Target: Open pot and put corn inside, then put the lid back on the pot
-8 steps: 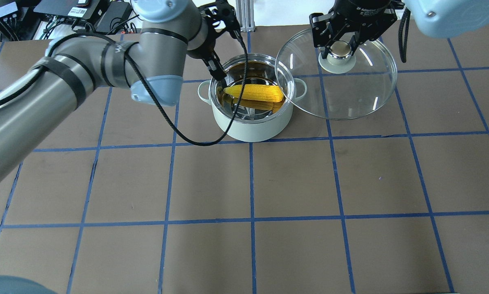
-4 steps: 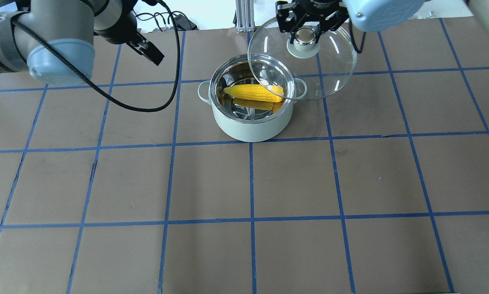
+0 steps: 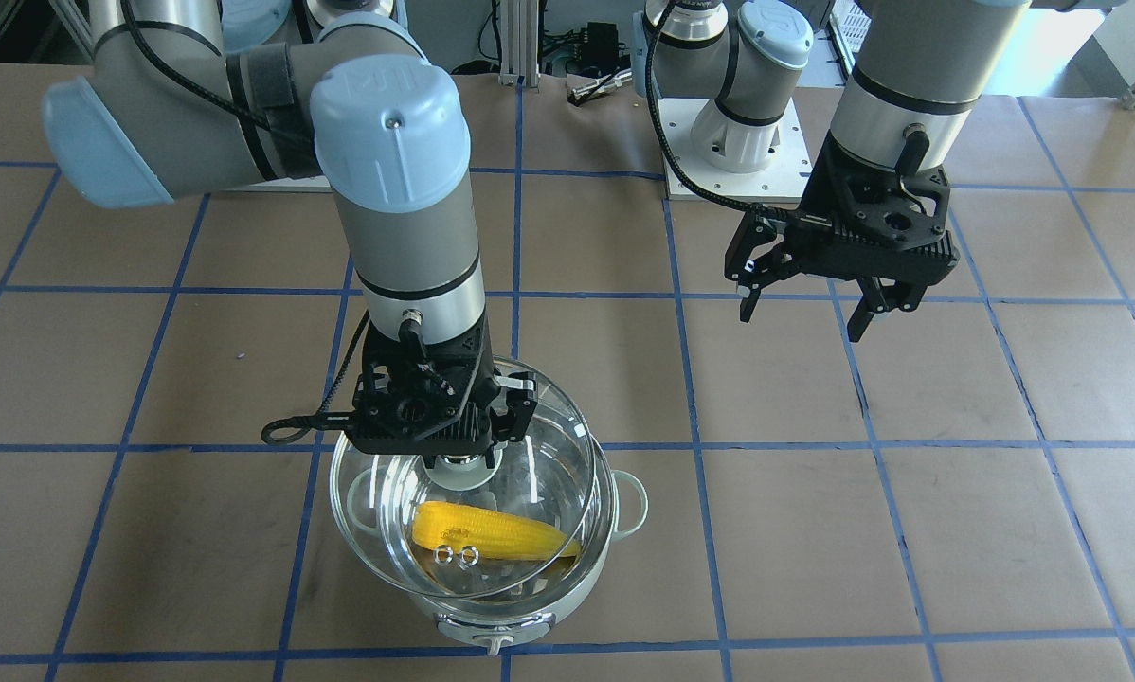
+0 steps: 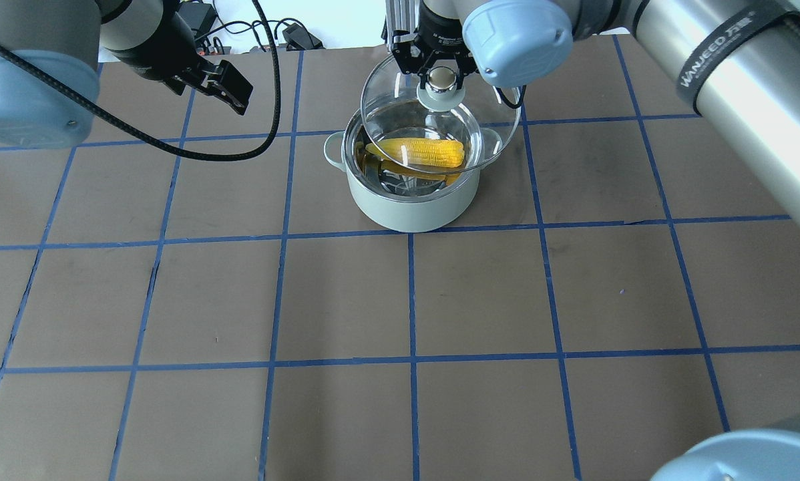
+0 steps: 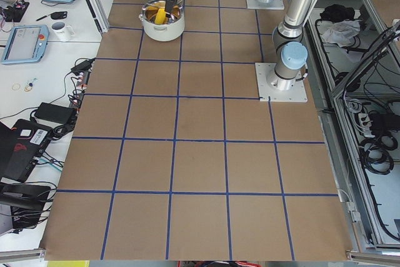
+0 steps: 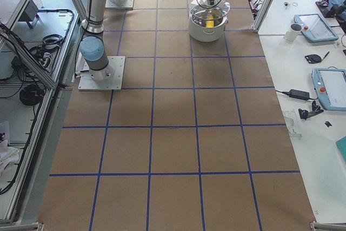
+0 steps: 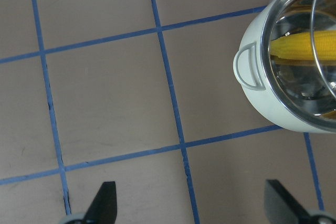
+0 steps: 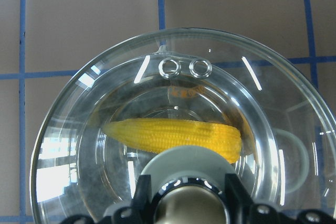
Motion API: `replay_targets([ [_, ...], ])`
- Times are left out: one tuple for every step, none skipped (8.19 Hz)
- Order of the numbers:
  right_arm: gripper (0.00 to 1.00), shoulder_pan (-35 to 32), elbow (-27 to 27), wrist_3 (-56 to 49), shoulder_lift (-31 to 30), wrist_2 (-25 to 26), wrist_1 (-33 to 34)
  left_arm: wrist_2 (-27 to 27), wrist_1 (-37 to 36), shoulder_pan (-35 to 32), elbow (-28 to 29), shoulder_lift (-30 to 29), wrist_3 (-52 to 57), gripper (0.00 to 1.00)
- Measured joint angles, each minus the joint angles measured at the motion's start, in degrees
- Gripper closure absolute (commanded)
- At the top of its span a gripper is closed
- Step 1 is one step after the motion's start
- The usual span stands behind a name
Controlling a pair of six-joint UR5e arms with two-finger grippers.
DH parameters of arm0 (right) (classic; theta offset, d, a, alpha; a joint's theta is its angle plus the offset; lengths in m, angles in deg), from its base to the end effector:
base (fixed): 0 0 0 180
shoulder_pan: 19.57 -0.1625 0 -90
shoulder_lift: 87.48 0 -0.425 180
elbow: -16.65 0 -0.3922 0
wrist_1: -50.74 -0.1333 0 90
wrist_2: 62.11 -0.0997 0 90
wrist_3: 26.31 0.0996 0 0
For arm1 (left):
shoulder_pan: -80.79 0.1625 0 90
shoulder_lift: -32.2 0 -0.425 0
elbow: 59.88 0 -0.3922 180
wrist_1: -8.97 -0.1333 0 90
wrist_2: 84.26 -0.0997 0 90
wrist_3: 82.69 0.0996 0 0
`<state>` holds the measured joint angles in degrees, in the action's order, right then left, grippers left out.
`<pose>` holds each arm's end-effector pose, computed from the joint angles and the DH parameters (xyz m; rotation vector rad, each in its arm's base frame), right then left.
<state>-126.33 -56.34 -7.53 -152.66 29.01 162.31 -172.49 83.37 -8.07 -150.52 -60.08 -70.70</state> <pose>0.3240 -0.6204 0.4219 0.0577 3.0652 -0.3614 -0.1259 -0.5303 0.4919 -0.3000 -3.1023 0.3495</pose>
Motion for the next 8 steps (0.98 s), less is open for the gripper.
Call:
replay_targets([
  [0.75,-0.53,0.03,0.92,1.59,-0.14,1.04,-0.07,2.25,0.04,-0.14,1.07,-4.26,0.0],
  [0.75,-0.77,0.08,1.17,2.48,-0.2,1.51,-0.12,3.3,0.06,-0.34,1.55,-6.35,0.0],
  [0.75,-0.86,0.1,1.4,3.13,-0.27,1.73,-0.16,4.0,0.07,-0.72,1.85,-7.3,0.0],
  [0.75,-0.88,0.11,1.43,3.6,-0.39,1.84,-0.17,4.36,0.08,-1.22,1.92,-7.63,0.0],
  [0.75,-0.94,0.09,1.5,3.97,-0.56,1.91,-0.18,4.52,0.08,-1.55,1.7,-7.73,0.0],
  [0.75,-0.96,0.07,1.53,4.36,-0.64,1.95,-0.18,4.59,0.08,-1.72,1.43,-7.79,0.0],
  [0.75,-0.95,0.05,1.63,4.77,-0.68,1.97,-0.19,4.64,0.09,-1.96,1.27,-7.82,0.0],
  [0.75,-0.94,0.05,1.86,5.03,-0.81,2.0,-0.19,4.67,0.08,-2.2,1.27,-7.81,0.0],
])
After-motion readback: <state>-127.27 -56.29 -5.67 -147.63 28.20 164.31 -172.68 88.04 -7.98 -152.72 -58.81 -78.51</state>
